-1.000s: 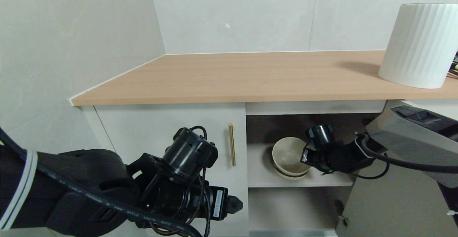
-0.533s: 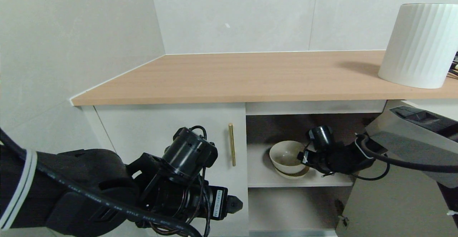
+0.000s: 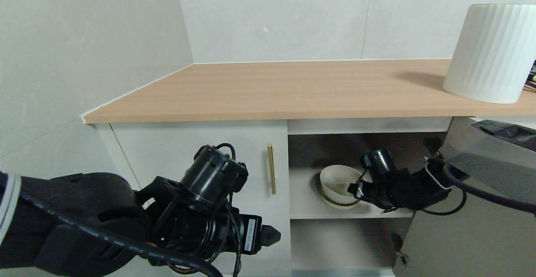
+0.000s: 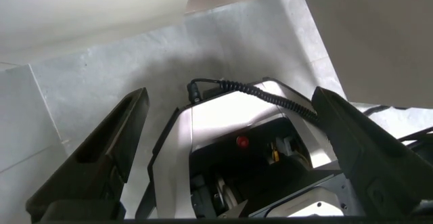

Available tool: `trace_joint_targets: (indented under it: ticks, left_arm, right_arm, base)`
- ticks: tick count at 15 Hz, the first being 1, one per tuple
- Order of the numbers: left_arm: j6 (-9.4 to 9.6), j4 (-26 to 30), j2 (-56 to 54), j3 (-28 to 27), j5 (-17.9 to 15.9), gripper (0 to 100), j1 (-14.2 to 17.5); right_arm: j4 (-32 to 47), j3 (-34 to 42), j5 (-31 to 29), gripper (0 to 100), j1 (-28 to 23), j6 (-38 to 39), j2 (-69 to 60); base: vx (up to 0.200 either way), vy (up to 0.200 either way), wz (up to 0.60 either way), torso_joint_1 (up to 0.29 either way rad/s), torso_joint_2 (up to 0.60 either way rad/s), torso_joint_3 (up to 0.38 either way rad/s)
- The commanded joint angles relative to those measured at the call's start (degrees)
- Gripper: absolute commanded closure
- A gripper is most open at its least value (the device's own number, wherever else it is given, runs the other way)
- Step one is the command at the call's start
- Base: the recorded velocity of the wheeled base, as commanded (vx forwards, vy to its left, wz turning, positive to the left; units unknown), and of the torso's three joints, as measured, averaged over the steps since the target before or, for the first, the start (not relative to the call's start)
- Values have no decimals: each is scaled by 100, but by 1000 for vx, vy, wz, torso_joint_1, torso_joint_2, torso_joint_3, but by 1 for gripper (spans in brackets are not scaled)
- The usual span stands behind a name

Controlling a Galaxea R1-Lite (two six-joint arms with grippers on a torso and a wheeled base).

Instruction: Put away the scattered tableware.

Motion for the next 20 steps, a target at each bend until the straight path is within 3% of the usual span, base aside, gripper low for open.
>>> trace_joint_targets:
  ticks: [1,4,8,9,11,16,20]
  left_arm:
    - [-2,10,-442,114,-5,0,207]
    - [24,45,-1444,184,-32,0,567]
    - [33,335,-2552,457,-129,0,611]
    - [-11,327,-2683,518,-155,0,682]
    - [-205,274,-2771,571,-164,0,1112]
    - [-249,116,-2833,668,-225,0,1235]
    - [-249,125,-2745,677,-471,0,1235]
  right_arm:
    - [5,516,56,0,116,-213,-836]
    - [251,1237,452,0,336,-503,-2225]
    - [1420,1843,970,0,406,-916,-3957]
    - [1824,1878,1102,0,538,-1004,-4334]
    - [2308,1984,1155,0,854,-1030,-4818]
    - [2317,2590,1164,0,898,-1232,-5363]
    - [2141,2836,1093,0,881,-1311,-5451]
  base:
    - [0,0,0,0,0,0]
    - [0,0,0,0,0,0]
    - [0,0,0,0,0,0]
    - [0,0,0,0,0,0]
    - [0,0,0,0,0,0]
    - [0,0,0,0,0,0]
    - [0,0,0,0,0,0]
